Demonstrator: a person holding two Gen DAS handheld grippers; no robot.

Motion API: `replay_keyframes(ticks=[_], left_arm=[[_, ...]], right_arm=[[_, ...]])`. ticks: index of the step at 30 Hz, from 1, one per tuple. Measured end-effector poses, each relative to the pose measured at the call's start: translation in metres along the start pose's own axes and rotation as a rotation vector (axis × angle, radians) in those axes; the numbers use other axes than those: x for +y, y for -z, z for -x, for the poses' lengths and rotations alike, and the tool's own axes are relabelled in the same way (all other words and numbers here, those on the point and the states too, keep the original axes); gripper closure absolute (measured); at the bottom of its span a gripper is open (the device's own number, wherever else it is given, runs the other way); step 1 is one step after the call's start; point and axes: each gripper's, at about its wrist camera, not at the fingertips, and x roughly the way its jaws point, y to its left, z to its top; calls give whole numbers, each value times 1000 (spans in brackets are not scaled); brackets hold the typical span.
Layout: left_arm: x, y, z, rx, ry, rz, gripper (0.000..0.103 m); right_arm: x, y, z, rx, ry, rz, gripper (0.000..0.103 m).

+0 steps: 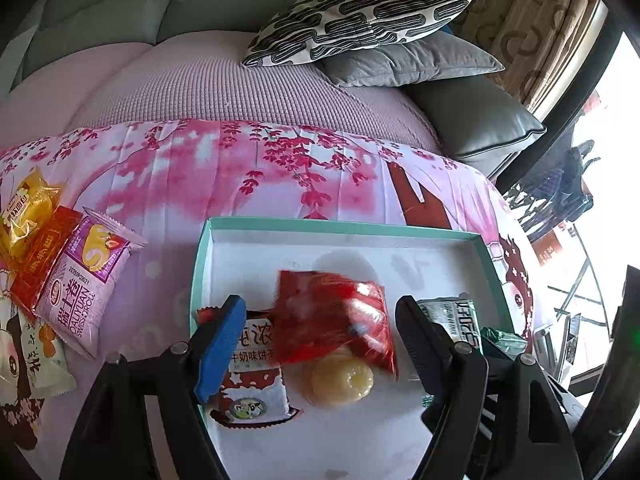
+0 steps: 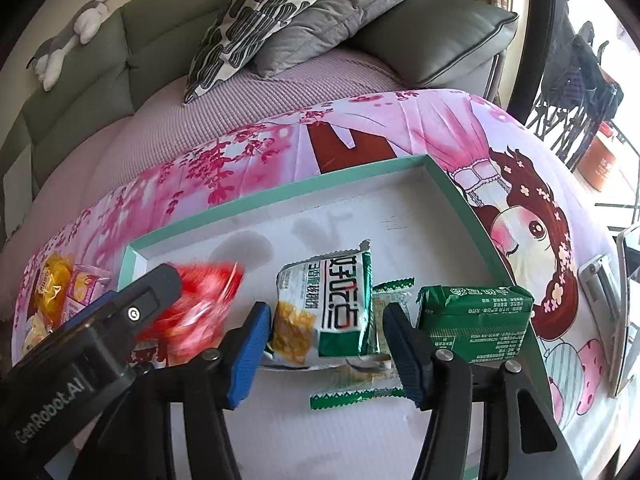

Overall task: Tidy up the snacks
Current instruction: 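Open the left tool to drop the red pack while the right releases its pack, then move both tools back toward the snack pile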

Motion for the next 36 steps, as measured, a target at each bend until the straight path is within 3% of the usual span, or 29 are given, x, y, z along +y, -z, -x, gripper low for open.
replay_keyframes(ticks=[6,10,17,23,32,36], left_arm=[[4,-1,10,1,-24,33,24],[13,-1,21,-23,-73,60,11],[42,7,37,-93,-231,103,0],[57,22,54,-142,-335,81,0],[57,39,101,-244,-363,64,0],[61,45,125,-366,-401,69,0]], right_arm=[[-1,0,3,2,-2,6,38],[1,0,5,3,3,14,24],[1,2,10,-16,28,30,0],[1,4,18,-44,31,40,0],[4,13,30,-92,-65,-4,0],[12,17,36,-106,-112,1,0]])
